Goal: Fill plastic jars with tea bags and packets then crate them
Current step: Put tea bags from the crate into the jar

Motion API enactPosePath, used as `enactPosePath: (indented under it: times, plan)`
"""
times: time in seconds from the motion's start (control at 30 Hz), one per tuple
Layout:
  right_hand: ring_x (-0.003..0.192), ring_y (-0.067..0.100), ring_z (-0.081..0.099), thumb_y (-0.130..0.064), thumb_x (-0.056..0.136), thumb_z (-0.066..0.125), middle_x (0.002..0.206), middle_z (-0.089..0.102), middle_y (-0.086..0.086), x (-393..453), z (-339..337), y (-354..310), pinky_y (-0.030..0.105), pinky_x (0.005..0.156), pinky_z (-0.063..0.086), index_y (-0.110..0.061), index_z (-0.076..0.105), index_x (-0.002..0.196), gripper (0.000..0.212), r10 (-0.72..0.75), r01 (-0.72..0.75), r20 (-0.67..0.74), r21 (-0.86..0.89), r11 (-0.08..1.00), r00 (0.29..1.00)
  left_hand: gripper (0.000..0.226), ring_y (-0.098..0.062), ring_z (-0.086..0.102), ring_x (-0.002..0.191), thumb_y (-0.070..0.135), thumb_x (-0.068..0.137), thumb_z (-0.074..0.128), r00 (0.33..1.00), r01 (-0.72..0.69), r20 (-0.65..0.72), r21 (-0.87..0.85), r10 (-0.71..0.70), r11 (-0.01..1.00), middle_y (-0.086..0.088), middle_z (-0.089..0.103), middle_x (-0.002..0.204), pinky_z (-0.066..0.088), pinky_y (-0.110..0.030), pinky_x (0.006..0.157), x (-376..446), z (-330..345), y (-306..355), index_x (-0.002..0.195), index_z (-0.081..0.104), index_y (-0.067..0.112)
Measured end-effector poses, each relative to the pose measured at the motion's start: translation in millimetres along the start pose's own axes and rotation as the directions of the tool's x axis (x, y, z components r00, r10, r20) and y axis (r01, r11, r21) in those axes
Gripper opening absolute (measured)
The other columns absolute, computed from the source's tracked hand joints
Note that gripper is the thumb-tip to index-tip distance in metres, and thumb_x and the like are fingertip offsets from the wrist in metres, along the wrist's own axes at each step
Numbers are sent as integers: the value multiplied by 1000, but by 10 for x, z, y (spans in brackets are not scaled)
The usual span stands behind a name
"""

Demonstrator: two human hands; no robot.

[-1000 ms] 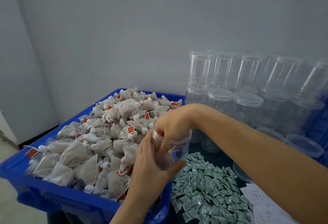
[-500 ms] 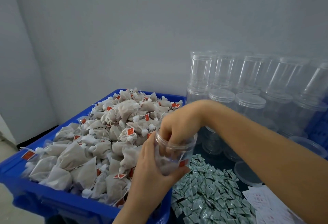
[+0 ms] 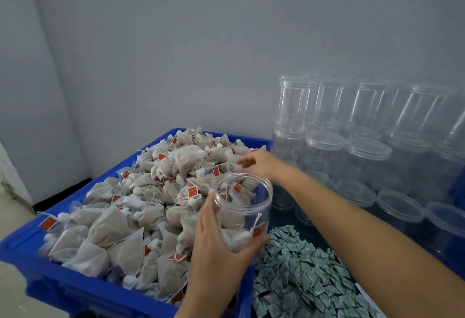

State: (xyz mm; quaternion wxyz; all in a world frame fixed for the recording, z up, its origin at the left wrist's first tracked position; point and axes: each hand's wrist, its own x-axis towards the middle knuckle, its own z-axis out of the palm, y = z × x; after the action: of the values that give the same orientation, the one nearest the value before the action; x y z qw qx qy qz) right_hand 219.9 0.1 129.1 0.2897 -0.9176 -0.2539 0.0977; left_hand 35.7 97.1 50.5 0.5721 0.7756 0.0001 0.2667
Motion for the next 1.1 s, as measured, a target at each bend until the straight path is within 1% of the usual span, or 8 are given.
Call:
enactPosePath:
  times: [0.1, 0.17, 0.33, 0.47, 0.63, 0.83, 1.03, 1.1]
  plan:
    - [101, 14, 59, -40, 91, 69, 114, 65, -3, 30, 189, 49, 14, 70, 43, -18, 60, 128, 44, -2, 26, 198, -120, 992, 980, 109, 2, 42, 124, 70, 48, 77, 1000, 10, 2, -4, -10, 1000, 25, 42, 133, 43, -37, 104, -4, 5, 4, 141, 26, 43]
    - [102, 15, 56, -41, 90, 70, 120, 63, 1, 21, 233, 59, 19, 73, 42, -18, 57, 131, 50, -13, 57, 258, -164, 985, 966, 111, 3, 42, 124, 71, 48, 76, 1000, 14, 7, -10, -14, 1000, 26, 42, 133, 43, -35, 104, -2, 10, 6, 141, 25, 44]
    - [99, 21, 63, -37, 87, 73, 112, 67, 6, 26, 222, 128, 20, 71, 48, -12, 62, 122, 44, -16, 65, 213, -226, 972, 977, 112, 1, 42, 126, 70, 49, 78, 999, 13, 37, -26, -13, 1000, 24, 42, 136, 43, -34, 105, 1, 18, 3, 143, 23, 42]
    - [78, 8, 60, -36, 87, 74, 87, 62, -9, 17, 225, 192, 14, 58, 40, -21, 64, 105, 26, -61, 100, 149, -268, 958, 987, 117, -4, 42, 128, 75, 46, 76, 998, 43, 52, -32, -41, 999, 20, 41, 138, 42, -37, 105, -4, 23, 6, 143, 22, 42]
    - [70, -4, 62, -30, 82, 80, 78, 65, -16, -97, 97, 209, 6, 54, 43, -35, 62, 84, 18, -89, 95, 114, -53, 994, 990, 120, -7, 43, 128, 80, 41, 72, 997, 56, 48, -30, -55, 998, 17, 41, 139, 43, -40, 105, -8, 21, 19, 143, 24, 40]
    - [80, 1, 64, -25, 82, 82, 96, 63, -14, -262, -131, 81, 9, 55, 49, -17, 61, 129, 52, -50, 47, 24, 115, 992, 998, 113, -2, 46, 122, 78, 43, 73, 998, 42, 44, -16, -41, 999, 22, 46, 132, 44, -39, 103, -12, 20, 47, 140, 28, 40]
    - [65, -4, 69, -28, 81, 81, 79, 74, -9, -416, -310, -49, 9, 53, 49, -21, 71, 93, 17, -69, 67, -7, 345, 936, 998, 113, 1, 44, 122, 81, 43, 72, 997, 54, 52, -8, -54, 998, 24, 44, 133, 43, -33, 103, -23, 15, 47, 139, 26, 44]
    - [65, -1, 70, -26, 79, 80, 73, 75, -13, -475, -362, -121, 10, 54, 50, -19, 70, 89, 17, -80, 79, -15, 446, 892, 997, 113, 0, 46, 122, 82, 43, 72, 997, 55, 56, -12, -54, 998, 23, 45, 133, 44, -33, 102, -27, 10, 48, 139, 27, 42]
